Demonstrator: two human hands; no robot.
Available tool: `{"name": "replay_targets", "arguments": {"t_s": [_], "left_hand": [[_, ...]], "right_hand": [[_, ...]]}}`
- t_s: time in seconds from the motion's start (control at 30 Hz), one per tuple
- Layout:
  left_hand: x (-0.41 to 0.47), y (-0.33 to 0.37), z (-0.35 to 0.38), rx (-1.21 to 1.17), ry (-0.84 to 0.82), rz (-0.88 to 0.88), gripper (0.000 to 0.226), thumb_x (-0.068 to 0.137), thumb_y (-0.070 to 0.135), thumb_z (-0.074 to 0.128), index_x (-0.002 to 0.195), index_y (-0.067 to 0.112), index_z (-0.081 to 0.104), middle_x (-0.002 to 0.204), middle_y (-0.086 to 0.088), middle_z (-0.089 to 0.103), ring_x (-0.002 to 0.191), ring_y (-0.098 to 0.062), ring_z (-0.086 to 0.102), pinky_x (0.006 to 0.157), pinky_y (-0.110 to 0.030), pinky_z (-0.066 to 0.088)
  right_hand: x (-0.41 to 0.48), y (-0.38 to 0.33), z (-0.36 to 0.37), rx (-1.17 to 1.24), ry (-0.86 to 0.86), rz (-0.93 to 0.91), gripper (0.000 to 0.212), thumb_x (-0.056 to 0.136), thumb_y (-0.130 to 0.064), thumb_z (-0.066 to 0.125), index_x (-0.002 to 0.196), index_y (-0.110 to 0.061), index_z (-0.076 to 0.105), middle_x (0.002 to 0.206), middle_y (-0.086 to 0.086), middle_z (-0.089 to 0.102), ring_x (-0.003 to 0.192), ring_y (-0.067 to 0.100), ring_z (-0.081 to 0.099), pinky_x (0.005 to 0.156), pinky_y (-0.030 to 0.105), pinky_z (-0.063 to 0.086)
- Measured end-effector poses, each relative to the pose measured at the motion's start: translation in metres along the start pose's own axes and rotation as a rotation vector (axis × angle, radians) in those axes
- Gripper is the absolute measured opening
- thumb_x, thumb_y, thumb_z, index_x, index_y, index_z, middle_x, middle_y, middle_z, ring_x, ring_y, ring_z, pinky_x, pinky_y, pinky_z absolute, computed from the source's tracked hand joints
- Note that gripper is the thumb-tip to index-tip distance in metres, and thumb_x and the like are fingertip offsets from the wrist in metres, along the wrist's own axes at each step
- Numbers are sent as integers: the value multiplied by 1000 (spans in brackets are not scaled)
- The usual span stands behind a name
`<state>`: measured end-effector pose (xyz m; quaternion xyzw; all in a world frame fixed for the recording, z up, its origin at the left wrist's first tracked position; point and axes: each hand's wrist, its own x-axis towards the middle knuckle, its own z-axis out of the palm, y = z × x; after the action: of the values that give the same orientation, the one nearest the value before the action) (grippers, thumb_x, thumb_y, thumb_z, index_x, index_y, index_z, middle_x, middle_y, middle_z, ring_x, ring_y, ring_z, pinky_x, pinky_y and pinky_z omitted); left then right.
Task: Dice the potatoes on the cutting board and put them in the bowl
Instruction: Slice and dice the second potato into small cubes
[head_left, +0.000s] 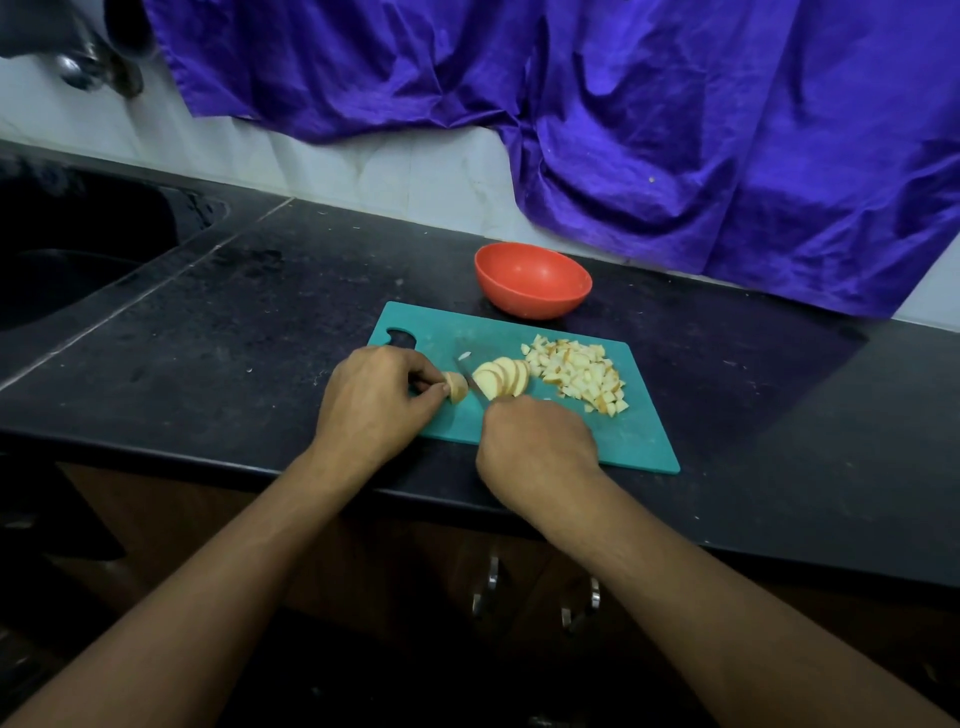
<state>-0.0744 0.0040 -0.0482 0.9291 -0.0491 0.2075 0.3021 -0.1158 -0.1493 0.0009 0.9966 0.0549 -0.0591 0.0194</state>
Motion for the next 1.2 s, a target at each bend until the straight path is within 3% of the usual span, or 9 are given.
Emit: {"name": "replay_targets", "arguments": {"t_s": [0.1, 0.17, 0.3, 0.47, 0.67, 0.97, 1.2], "left_hand": [[1, -2, 2, 8, -7, -7, 11, 88, 36, 77, 96, 30, 80, 88, 17, 75, 84, -4, 67, 82, -33, 58], [1, -2, 2, 9, -14, -8, 10, 87, 36, 77, 95, 30, 80, 87, 17, 74, 83, -3, 67, 81, -32, 58], [1, -1, 2, -12, 6, 10, 12, 85, 37, 78, 95, 30, 77, 83, 18, 71, 82, -2, 66, 80, -35, 58], [1, -3, 5, 16, 25, 65, 41, 87, 53, 70, 119, 28, 66, 98, 14, 62, 90, -9, 59, 79, -36, 52], [1, -3, 6, 64, -10, 92, 38, 88, 58, 65, 111, 28, 70, 101, 9, 64, 95, -12, 58, 81, -40, 51], [0, -3, 5, 72, -24, 75, 39, 86, 62, 63, 107, 30, 71, 100, 9, 64, 96, -13, 57, 83, -42, 52], [-1, -2, 4, 75, -29, 81, 38, 88, 61, 63, 110, 30, 70, 102, 9, 64, 98, -12, 55, 84, -42, 52]], "right_hand": [[1, 9, 9, 59, 50, -22, 27, 106, -30, 44, 120, -15, 61, 92, 2, 54, 94, 24, 62, 69, 38, 43], [2, 12, 11, 70, 61, -23, 27, 106, -31, 42, 119, -16, 61, 88, 0, 52, 91, 23, 61, 68, 38, 44], [5, 12, 10, 124, 67, -13, 28, 106, -34, 41, 117, -17, 62, 89, 0, 54, 91, 23, 62, 70, 39, 46], [3, 13, 14, 190, 123, -10, 34, 108, -37, 35, 112, -17, 62, 87, 0, 59, 84, 22, 62, 68, 38, 46], [5, 21, 14, 249, 83, -11, 34, 109, -40, 34, 99, -21, 61, 82, -3, 58, 78, 17, 59, 65, 37, 46], [-1, 35, 11, 88, 145, -87, 37, 109, -44, 31, 103, -22, 60, 81, -4, 56, 75, 14, 56, 66, 38, 44], [16, 63, 7, 535, 197, 91, 15, 107, -31, 42, 103, -20, 51, 89, -1, 59, 72, 15, 59, 56, 32, 40]]}}
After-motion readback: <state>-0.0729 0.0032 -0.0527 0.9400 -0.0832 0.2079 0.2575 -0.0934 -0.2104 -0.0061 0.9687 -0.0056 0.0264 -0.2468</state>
